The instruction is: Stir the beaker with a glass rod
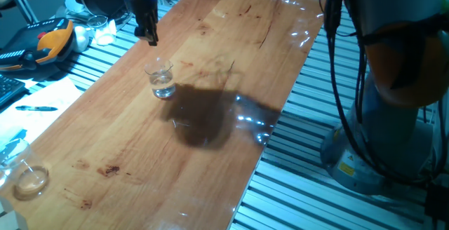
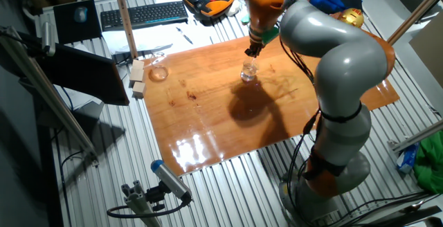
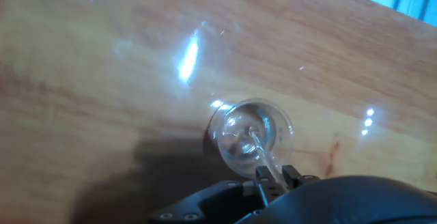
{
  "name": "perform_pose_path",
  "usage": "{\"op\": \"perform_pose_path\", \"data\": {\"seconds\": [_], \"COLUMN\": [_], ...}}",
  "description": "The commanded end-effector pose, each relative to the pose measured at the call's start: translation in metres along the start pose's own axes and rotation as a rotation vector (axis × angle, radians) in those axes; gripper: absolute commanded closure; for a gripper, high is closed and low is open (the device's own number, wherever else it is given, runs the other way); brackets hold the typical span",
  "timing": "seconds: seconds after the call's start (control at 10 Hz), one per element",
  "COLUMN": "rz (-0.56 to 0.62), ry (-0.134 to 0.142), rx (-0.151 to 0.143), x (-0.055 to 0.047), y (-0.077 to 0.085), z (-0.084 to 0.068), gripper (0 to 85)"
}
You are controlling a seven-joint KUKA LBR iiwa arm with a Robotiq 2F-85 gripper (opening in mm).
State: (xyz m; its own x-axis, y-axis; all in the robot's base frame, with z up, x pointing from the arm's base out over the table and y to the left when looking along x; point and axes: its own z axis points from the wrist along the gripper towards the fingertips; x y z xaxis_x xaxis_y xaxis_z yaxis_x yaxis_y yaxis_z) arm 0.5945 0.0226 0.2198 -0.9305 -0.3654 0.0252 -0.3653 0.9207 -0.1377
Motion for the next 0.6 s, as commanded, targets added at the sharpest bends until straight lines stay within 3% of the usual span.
{"op": "perform_pose_path", "data": {"seconds": [0.0, 0.1, 0.2, 0.3, 0.4, 0.5], "rz": [0.001, 0.049, 0.138, 0.231, 0.300, 0.315], "ry": [0.046, 0.079, 0.075, 0.033, -0.027, -0.054], "rx": [-0.034, -0.108, -0.179, -0.223, -0.253, -0.247], "x": [0.0004, 0.0005, 0.0000, -0.0017, -0.0031, -0.0033], "y": [-0.0002, -0.0008, -0.0007, -0.0002, -0.0001, -0.0003], "z": [0.0004, 0.0016, 0.0031, 0.0051, 0.0066, 0.0070], "gripper": [85.0, 85.0, 85.0, 85.0, 85.0, 85.0]}}
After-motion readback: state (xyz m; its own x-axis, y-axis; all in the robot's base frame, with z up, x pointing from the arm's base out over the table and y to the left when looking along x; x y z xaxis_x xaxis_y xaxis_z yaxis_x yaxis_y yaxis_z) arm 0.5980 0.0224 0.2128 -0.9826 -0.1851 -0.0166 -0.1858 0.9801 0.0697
